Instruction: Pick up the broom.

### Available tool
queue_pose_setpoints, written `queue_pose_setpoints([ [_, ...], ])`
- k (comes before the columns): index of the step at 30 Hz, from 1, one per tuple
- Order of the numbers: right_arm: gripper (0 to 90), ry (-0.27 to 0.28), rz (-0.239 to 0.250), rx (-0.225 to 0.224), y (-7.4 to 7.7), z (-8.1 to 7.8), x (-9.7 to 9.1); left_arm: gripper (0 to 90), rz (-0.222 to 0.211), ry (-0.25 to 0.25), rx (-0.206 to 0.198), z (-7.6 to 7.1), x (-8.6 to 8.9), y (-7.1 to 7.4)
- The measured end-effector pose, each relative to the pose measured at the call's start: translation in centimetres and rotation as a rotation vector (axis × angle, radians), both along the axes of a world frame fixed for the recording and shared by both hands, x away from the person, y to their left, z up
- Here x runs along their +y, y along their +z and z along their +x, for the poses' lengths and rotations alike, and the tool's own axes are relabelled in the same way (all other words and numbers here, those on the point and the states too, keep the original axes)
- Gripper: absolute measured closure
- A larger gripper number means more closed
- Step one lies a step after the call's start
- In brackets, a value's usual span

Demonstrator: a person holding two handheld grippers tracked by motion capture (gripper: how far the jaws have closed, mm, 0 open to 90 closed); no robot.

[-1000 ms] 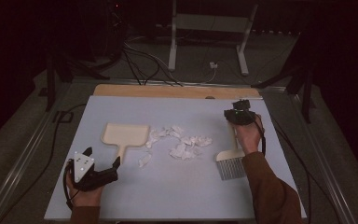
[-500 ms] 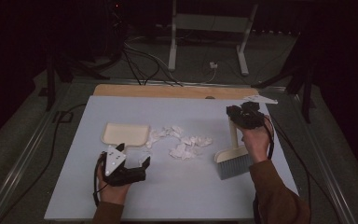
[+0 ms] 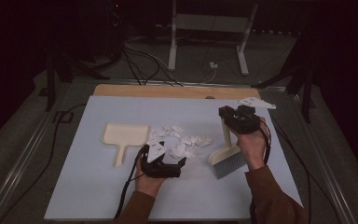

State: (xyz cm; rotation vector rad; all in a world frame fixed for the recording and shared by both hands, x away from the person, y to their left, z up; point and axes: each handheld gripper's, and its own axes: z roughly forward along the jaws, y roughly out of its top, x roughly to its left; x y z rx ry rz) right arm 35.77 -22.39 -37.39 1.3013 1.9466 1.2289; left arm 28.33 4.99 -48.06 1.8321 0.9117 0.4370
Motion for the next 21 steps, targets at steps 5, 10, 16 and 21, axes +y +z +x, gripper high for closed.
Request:
queue_pose_setpoints([
  [5,71.2,0.024,0.017,-0.014,0.2,-0.5,0.8,6.7,-0.008,-0.055,0.035,0.4,-2.7,-0.7],
  [10,71.2,0.042,0.041,-0.024,0.5,-1.0,1.5,13.4,-0.05,-0.108,0.074,1.2,-4.5,-1.0],
  [16,71.3,0.067,0.069,-0.041,0.8,-1.5,2.3,28.3,-0.098,-0.201,0.158,2.4,-6.5,-1.7],
  [21,71.2,0.085,0.077,-0.054,0.9,-2.0,2.6,58.8,-0.103,-0.261,0.201,3.0,-7.1,-2.0],
])
